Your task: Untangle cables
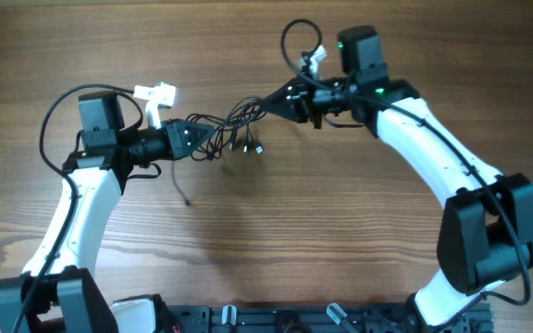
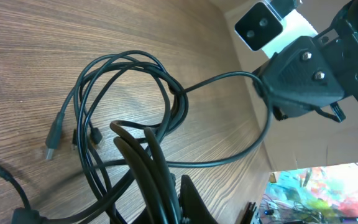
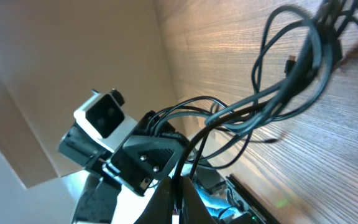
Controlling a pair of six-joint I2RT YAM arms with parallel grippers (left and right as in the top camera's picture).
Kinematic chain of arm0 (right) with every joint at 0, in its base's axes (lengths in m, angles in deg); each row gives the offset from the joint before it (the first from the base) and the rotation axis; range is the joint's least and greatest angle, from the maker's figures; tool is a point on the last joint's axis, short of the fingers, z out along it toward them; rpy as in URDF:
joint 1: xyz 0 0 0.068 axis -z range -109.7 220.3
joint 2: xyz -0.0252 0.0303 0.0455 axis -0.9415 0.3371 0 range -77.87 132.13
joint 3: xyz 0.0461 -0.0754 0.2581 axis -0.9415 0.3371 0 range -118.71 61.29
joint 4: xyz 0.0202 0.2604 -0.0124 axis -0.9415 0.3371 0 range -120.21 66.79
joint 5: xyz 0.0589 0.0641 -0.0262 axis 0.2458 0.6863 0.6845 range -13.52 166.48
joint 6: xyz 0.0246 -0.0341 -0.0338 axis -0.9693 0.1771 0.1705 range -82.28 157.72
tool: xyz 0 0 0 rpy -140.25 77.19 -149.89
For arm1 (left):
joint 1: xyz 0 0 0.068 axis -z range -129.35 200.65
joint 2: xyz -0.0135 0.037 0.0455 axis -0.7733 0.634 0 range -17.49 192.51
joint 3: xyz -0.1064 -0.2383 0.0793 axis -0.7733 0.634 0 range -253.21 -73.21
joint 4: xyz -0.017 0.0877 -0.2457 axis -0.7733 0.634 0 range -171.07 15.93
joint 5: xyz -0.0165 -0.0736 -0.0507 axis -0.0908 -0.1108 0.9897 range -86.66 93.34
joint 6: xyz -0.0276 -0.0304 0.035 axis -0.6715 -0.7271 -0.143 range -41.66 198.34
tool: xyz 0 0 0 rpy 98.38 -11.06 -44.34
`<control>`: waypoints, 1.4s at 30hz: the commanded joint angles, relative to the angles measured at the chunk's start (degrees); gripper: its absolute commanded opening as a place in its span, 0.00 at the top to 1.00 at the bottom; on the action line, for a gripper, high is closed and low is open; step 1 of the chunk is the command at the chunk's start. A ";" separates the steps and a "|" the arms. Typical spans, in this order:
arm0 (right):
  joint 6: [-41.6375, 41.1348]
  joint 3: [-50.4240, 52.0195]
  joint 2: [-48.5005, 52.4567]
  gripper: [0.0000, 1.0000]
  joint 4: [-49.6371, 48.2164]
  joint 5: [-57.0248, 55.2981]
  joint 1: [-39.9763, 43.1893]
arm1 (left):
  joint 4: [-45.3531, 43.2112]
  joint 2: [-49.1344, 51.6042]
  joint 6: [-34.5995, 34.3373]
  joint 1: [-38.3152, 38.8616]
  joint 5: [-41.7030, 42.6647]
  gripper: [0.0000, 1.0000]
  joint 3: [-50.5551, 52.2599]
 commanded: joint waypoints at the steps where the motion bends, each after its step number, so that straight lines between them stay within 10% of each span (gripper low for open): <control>1: 1.97 -0.02 -0.63 0.96 0.44 3.96 3.74 | 0.04 0.33 0.28 0.00 -1.01 0.96 -1.03; 12: 7.30 -0.02 -0.66 0.96 4.04 9.14 12.26 | 0.59 0.33 0.26 0.00 -2.69 0.96 -1.01; 18: 9.09 0.00 -0.63 0.55 12.13 3.43 6.21 | 0.61 0.33 5.86 0.07 2.47 0.96 -1.01; 24: -2.05 0.00 -0.63 0.59 9.20 -4.96 -5.22 | 0.59 0.33 18.75 1.42 18.86 0.96 -1.01; 42: -13.29 0.02 -0.63 0.72 7.89 -19.82 -13.90 | 0.22 0.33 18.53 4.59 19.28 0.96 -1.01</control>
